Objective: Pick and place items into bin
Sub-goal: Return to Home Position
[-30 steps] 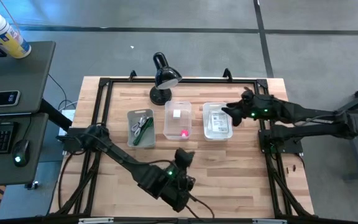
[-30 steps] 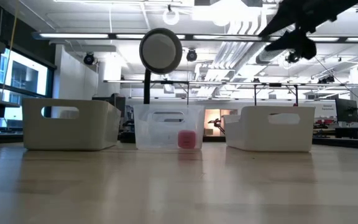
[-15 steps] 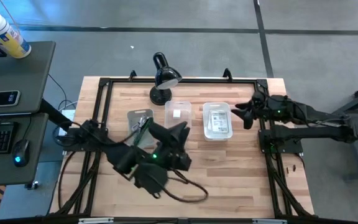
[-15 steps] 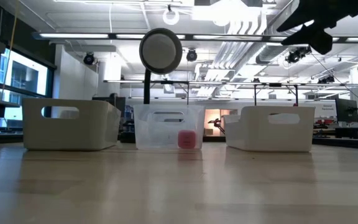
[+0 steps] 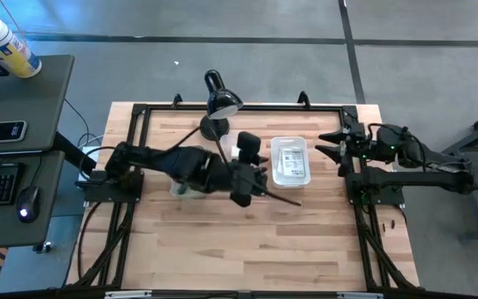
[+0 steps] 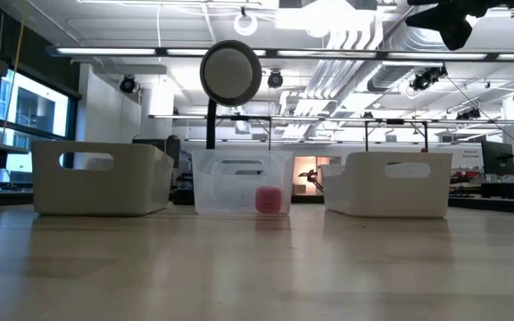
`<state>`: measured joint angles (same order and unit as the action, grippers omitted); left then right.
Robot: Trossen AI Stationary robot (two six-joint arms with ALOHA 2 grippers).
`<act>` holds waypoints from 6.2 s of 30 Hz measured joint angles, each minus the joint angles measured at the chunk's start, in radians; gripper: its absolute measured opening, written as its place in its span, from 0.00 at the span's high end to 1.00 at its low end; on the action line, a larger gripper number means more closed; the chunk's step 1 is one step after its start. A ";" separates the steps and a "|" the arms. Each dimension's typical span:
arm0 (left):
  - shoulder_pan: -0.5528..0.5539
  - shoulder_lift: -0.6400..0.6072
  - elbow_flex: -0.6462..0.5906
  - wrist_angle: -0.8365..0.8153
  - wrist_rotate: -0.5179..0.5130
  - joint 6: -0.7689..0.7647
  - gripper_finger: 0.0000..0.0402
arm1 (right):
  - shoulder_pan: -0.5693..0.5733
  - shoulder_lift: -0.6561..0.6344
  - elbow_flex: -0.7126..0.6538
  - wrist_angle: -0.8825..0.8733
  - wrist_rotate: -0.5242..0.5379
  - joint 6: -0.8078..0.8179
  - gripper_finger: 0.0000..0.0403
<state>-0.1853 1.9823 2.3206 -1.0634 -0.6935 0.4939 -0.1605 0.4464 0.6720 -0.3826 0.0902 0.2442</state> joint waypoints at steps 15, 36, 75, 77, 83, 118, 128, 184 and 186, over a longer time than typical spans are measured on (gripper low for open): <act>0.219 -0.220 -0.323 0.448 0.491 0.322 0.72 | 0.000 -0.072 0.000 -0.001 -0.029 -0.073 0.54; 0.237 -1.004 -1.522 1.252 0.495 0.173 0.72 | 0.000 -0.074 0.000 0.132 -0.210 -0.271 0.54; -0.018 -1.964 -2.183 1.307 0.416 0.117 0.72 | 0.169 -0.322 -0.581 0.761 -0.098 -0.043 0.54; -0.018 -1.978 -2.201 1.375 0.495 0.132 0.72 | 0.198 -0.323 -0.605 0.812 -0.085 -0.046 0.54; -0.017 -1.976 -2.273 1.476 0.571 0.107 0.72 | 0.243 -0.322 -0.611 0.831 -0.034 -0.070 0.54; 0.362 -1.975 -2.312 1.516 0.861 -0.076 0.72 | 0.301 -0.324 -0.610 0.711 0.062 -0.071 0.54; 0.362 -1.975 -2.312 1.497 0.858 -0.109 0.72 | 0.291 -0.349 -0.662 0.771 0.051 -0.064 0.54; 0.361 -1.824 -2.311 1.076 0.727 -0.106 0.72 | 0.221 -0.439 -0.663 0.413 0.015 0.113 0.54; 0.361 -1.799 -2.311 1.076 0.727 -0.109 0.72 | 0.221 -0.439 -0.663 0.413 0.014 0.116 0.54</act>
<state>0.1761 0.1831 0.0093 0.0128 0.0338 0.3851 0.0608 0.0074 0.0086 0.0307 0.1044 0.3606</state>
